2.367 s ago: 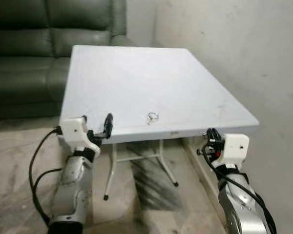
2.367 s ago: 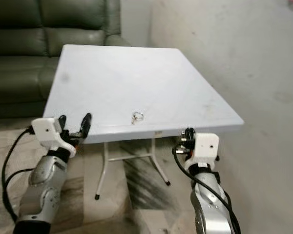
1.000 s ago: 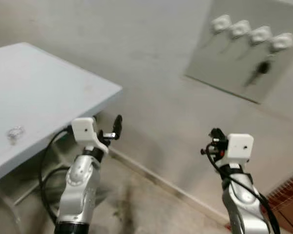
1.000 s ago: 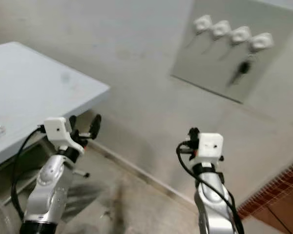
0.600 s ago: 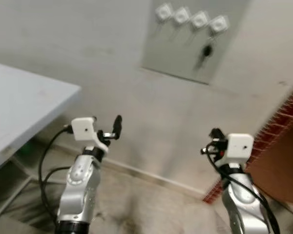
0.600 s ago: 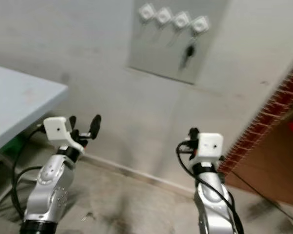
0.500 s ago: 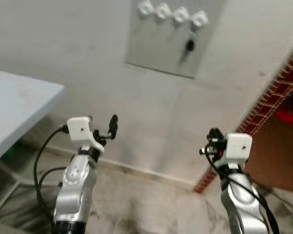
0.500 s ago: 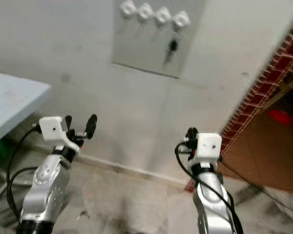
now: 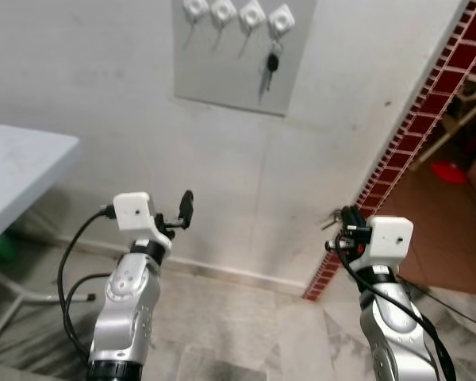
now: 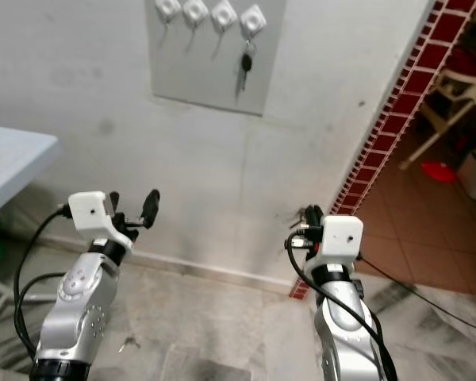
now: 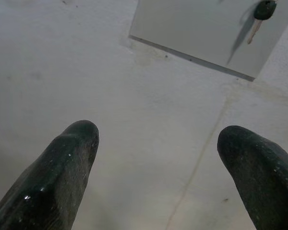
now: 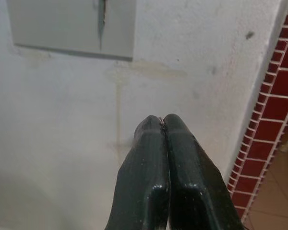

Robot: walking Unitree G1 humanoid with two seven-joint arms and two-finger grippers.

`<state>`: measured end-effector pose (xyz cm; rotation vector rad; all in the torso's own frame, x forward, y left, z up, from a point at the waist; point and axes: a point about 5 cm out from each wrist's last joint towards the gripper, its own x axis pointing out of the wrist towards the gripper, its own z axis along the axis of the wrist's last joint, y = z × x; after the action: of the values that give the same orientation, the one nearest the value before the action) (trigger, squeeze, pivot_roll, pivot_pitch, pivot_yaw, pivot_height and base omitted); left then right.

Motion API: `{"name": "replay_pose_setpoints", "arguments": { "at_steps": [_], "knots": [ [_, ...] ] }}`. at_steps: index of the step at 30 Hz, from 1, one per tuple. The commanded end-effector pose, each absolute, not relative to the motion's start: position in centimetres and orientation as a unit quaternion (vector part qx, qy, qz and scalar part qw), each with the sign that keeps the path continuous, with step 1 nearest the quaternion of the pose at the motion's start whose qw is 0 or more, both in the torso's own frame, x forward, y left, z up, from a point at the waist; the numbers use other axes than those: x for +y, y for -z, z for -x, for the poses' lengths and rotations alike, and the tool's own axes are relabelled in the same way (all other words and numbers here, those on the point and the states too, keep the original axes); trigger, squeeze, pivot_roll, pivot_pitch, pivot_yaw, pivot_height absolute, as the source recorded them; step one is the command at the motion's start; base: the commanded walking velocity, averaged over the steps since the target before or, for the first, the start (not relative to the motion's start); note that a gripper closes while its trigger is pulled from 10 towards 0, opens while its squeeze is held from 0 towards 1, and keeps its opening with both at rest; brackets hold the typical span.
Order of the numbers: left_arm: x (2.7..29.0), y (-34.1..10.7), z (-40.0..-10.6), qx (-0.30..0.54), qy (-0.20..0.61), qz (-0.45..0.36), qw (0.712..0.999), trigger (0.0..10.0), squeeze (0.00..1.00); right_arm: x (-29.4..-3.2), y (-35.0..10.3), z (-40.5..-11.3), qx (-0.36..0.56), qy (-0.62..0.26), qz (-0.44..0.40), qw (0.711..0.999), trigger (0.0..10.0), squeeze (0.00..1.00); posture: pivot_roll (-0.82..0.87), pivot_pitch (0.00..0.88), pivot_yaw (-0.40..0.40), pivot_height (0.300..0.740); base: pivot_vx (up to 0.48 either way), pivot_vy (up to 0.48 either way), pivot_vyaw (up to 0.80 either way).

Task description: Hang keys on a hook

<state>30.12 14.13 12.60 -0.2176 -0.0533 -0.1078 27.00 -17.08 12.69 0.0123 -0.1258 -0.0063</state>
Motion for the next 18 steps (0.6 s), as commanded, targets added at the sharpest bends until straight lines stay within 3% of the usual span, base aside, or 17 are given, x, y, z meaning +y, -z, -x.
{"name": "replay_pose_setpoints", "arguments": {
  "at_steps": [1,18],
  "knots": [
    [13.6,-13.1,-30.5,-0.028,0.06,0.103,0.992,10.0,0.0,-17.6,-13.1,-27.1,-0.075,0.014,-0.004,0.997,10.0,0.0,0.02,0.046,-0.073,0.714,0.0,0.0,0.0],
    [12.5,-14.1,-32.2,-0.029,0.109,0.087,0.99,10.0,0.0,-17.8,-12.9,-26.9,-0.091,0.045,-0.015,0.995,10.0,0.0,-0.02,0.011,0.02,0.714,0.0,0.0,0.0]
  ]
}}
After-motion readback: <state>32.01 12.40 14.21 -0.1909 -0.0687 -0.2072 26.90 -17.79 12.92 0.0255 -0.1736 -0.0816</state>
